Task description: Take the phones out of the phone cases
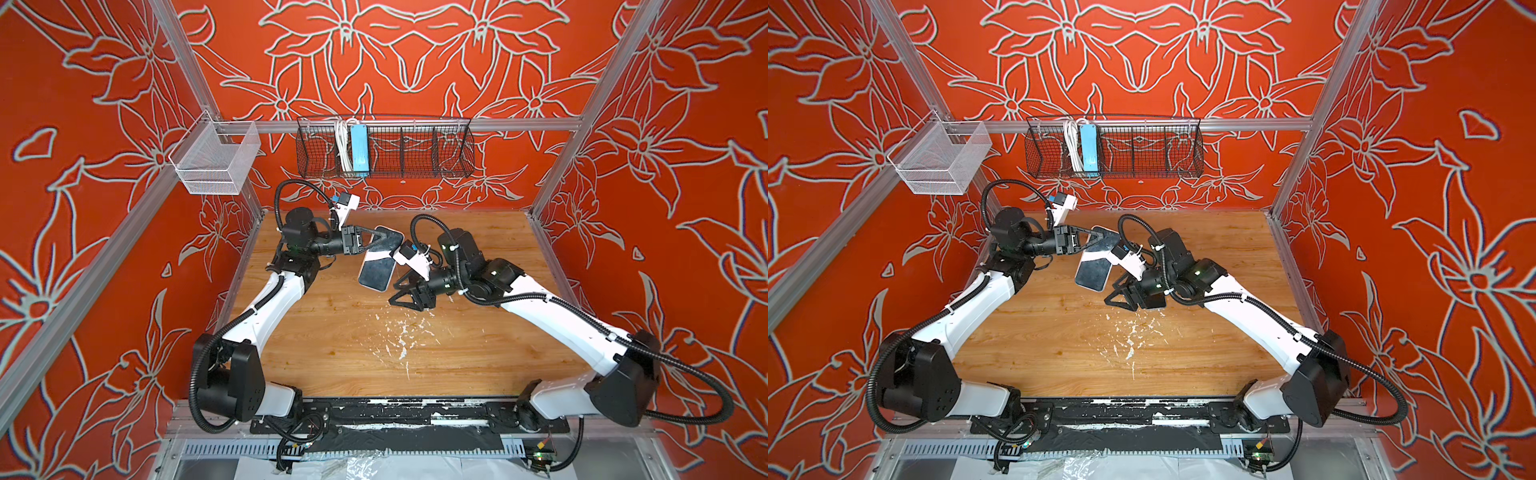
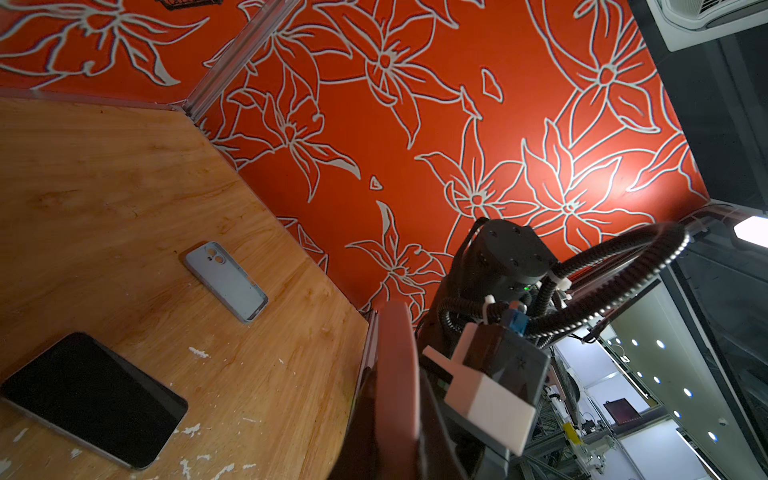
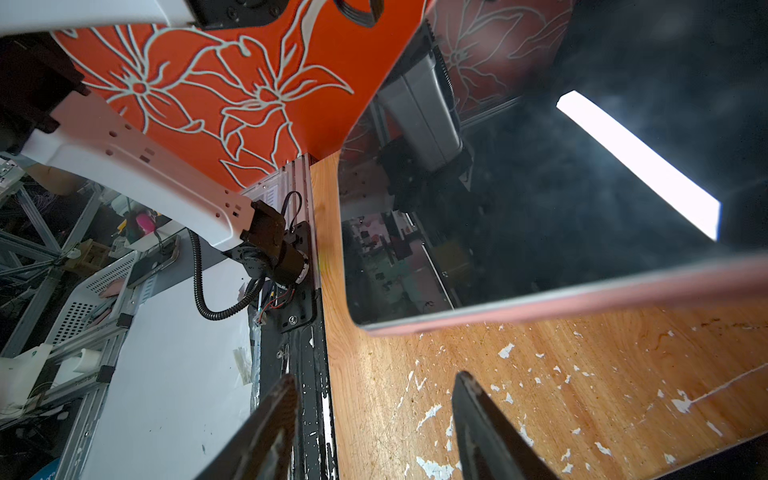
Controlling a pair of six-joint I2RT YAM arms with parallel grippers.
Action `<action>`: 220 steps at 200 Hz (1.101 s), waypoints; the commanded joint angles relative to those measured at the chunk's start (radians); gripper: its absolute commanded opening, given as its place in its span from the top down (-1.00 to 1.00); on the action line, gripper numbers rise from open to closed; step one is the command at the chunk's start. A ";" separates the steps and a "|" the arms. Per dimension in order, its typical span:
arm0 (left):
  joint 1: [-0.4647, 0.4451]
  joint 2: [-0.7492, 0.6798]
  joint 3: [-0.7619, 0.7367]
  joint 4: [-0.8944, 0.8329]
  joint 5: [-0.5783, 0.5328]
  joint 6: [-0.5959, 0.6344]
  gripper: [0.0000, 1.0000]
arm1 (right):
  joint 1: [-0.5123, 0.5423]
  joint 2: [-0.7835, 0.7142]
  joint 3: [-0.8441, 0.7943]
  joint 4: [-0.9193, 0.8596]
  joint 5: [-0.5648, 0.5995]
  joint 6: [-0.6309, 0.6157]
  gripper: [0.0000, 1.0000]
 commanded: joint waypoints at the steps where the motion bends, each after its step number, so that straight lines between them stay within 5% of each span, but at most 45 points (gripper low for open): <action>1: -0.006 -0.055 0.006 -0.066 -0.029 0.069 1.00 | 0.010 0.004 0.020 -0.003 0.013 -0.030 -0.22; 25: -0.015 -0.091 0.038 -0.280 -0.077 0.227 1.00 | 0.013 0.005 0.015 0.014 0.008 -0.028 -0.20; 99: -0.023 -0.118 0.017 -0.234 -0.054 0.198 1.00 | 0.047 0.041 0.024 0.050 -0.040 -0.018 -0.16; 156: -0.027 -0.124 0.011 -0.166 -0.028 0.137 1.00 | 0.069 0.037 0.013 0.115 -0.077 0.008 -0.01; 220: -0.030 -0.084 -0.012 0.117 0.022 -0.073 1.00 | 0.095 0.037 0.005 0.133 -0.079 0.007 0.27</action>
